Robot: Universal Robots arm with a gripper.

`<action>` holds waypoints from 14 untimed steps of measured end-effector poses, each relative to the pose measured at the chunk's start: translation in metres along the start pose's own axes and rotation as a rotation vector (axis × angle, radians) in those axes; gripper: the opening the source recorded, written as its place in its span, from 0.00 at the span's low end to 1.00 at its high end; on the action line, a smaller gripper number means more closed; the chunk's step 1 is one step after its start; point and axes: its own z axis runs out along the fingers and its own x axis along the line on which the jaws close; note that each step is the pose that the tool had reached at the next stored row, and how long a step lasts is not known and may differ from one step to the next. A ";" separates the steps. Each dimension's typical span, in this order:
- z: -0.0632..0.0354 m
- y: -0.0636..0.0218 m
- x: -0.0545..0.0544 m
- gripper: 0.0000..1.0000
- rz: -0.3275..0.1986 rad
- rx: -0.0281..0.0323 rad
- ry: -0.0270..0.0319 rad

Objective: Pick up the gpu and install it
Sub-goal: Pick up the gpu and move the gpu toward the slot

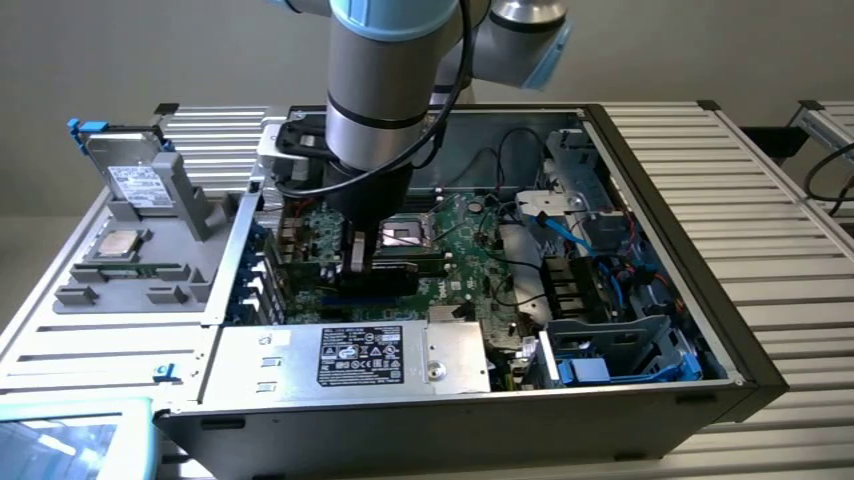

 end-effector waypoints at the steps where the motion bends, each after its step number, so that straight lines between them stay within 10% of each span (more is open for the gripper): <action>1: 0.0000 -0.0001 0.000 0.28 0.000 -0.0003 0.0000; 14: 0.0002 0.0026 0.001 0.28 0.000 -0.0024 0.0002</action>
